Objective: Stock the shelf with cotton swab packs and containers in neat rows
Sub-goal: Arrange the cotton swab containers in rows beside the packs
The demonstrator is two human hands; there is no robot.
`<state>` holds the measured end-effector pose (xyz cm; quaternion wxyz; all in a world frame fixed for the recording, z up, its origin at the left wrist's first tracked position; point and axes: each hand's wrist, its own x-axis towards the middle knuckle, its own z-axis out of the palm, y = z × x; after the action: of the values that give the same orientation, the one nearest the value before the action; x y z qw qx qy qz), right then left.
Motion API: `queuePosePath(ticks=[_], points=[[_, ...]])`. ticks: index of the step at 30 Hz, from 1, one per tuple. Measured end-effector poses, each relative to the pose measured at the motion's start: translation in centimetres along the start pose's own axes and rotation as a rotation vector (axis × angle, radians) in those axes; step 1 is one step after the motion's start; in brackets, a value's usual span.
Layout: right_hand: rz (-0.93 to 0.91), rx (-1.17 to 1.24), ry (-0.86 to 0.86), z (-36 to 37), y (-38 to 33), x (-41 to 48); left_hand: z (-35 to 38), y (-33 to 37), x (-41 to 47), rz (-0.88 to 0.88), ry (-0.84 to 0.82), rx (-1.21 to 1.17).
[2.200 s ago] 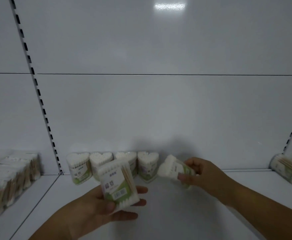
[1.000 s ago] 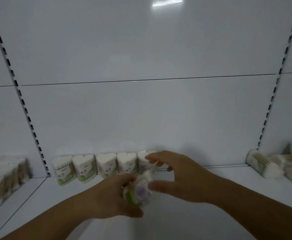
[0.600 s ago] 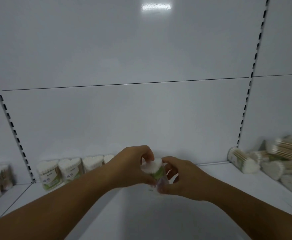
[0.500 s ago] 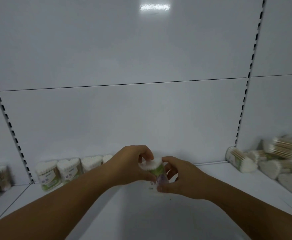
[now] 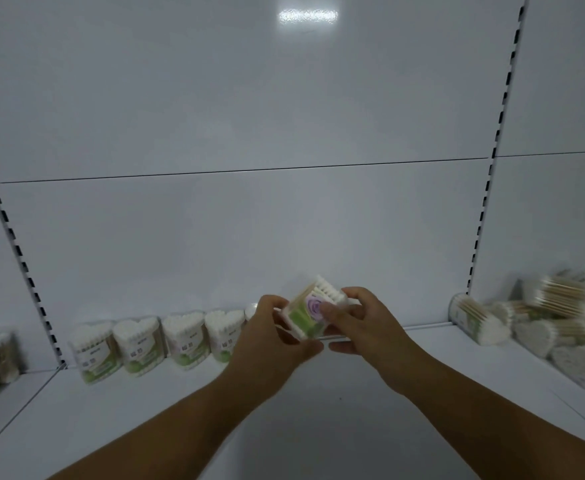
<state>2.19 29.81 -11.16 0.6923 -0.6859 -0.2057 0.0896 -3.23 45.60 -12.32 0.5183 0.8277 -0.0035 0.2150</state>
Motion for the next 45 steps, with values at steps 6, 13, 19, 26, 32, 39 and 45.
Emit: queuePosePath(ticks=[6, 13, 19, 26, 32, 39, 45], points=[[-0.048, -0.339, 0.171, -1.1, 2.0, 2.7, -4.5, -1.6, 1.2, 0.309, -0.045, 1.004], [-0.153, -0.725, 0.110, 1.7, 4.6, 4.5, -5.3, -2.3, 1.2, 0.374, -0.057, 1.010], [-0.354, -1.237, 0.192, -4.8, 4.1, 2.7, -2.5, 0.8, 0.9, 0.710, -0.105, 0.618], [0.044, -1.622, 0.595, -17.0, 3.8, -0.5, 6.0, 1.5, 0.8, 0.527, -0.497, 0.447], [0.144, -0.510, 0.671, -16.3, 2.4, -1.8, 10.7, 1.5, 1.9, 0.189, -0.537, 0.096], [0.224, 0.398, 0.374, -11.3, -0.3, -8.4, 14.8, 3.0, 3.0, -0.377, -0.824, -0.669], [0.317, -0.204, 0.415, -15.3, -2.2, -11.6, 17.6, 4.0, 2.9, -0.456, -0.809, -0.688]])
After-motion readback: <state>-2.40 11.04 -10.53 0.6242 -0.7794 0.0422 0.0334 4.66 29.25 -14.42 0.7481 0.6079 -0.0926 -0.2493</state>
